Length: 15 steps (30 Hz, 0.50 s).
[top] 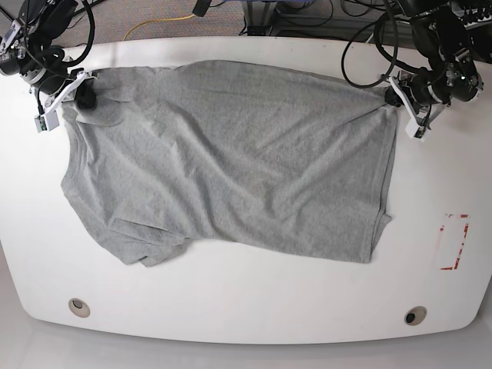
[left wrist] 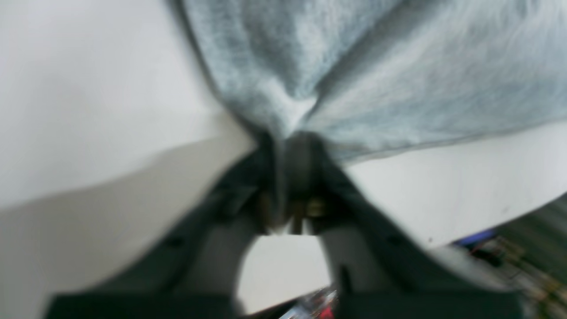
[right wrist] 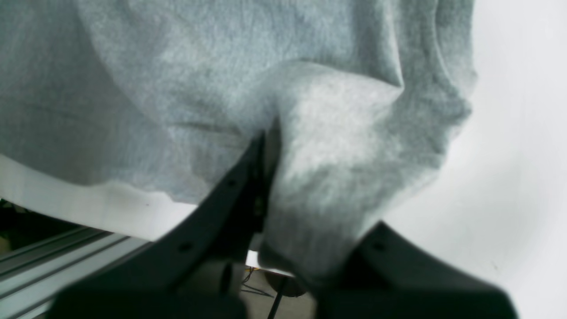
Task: Fold the T-shirt properly
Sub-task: 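Adjust the left gripper's hold on the shirt's shoulder corner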
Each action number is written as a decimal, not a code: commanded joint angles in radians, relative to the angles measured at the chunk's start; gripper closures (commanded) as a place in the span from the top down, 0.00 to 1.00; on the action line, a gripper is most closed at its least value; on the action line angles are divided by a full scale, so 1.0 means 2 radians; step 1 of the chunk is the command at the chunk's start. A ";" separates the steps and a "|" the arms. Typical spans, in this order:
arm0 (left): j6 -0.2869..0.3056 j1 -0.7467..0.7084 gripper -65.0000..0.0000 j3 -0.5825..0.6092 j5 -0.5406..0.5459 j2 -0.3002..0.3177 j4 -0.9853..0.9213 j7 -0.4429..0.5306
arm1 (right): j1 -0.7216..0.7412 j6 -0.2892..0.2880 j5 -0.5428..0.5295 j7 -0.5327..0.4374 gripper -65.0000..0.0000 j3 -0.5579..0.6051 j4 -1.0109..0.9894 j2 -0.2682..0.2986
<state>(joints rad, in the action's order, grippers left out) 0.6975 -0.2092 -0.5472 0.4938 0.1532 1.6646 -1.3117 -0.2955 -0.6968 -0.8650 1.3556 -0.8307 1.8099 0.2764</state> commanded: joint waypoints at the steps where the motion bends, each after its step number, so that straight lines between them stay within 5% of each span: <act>1: 0.000 -0.004 0.02 -0.016 -0.026 0.002 -0.002 -0.017 | 0.002 -0.001 -0.007 -0.008 0.00 -0.004 0.007 0.002; 15: 0.000 -0.048 0.02 -0.058 -0.001 0.005 0.165 -0.042 | -0.047 -0.001 -0.050 -0.008 0.00 -0.005 0.008 -0.034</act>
<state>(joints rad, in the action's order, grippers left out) 0.6971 -0.2928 -0.6582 0.4919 0.1474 1.9575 -1.3949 -0.3790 -0.6964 -0.9131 1.3571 -0.8322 1.8080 0.1944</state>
